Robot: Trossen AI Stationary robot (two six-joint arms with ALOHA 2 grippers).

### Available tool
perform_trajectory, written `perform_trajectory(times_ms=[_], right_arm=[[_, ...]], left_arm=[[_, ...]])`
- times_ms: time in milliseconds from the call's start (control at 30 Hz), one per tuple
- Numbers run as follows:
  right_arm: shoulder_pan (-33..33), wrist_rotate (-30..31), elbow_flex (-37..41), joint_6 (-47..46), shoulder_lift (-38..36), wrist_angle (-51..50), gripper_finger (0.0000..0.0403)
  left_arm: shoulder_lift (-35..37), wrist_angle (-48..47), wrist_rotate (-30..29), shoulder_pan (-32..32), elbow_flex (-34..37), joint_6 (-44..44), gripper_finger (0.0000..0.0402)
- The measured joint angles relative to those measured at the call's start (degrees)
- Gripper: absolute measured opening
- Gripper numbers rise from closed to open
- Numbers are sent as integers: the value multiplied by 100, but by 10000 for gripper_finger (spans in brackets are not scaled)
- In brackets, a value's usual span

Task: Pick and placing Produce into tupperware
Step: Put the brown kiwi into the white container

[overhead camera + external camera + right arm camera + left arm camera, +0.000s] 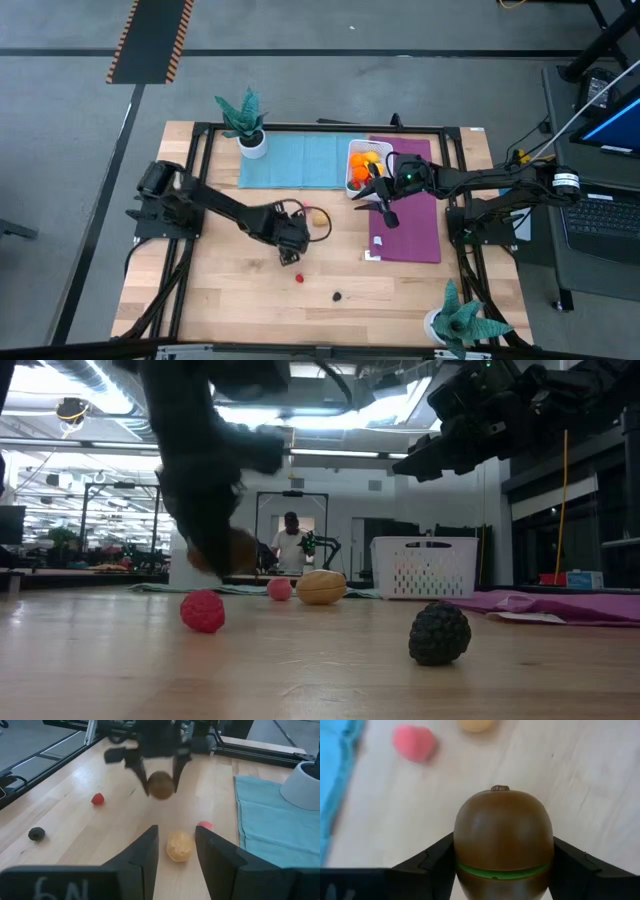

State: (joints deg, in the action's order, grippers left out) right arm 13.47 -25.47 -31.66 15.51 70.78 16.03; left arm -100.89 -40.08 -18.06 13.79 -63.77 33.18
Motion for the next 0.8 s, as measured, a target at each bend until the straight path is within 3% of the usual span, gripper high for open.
perform_trajectory(times_ms=[300,467,667,800], right_arm=[[226,-2,0,-138,-9,31,130],[617,-46,12,-199,-69,-115,130],[1057,-758,269,-399,-537,47,130],[1316,-773,652,-564,-1169,562,130]], left_arm=[[1376,-109,-541,-580,90,-1164,234],[2376,392,-764,-808,658,-1499,234],[3767,2171,-838,-903,2108,-1952,234],[4542,3457,-676,-977,2911,-2527,234]])
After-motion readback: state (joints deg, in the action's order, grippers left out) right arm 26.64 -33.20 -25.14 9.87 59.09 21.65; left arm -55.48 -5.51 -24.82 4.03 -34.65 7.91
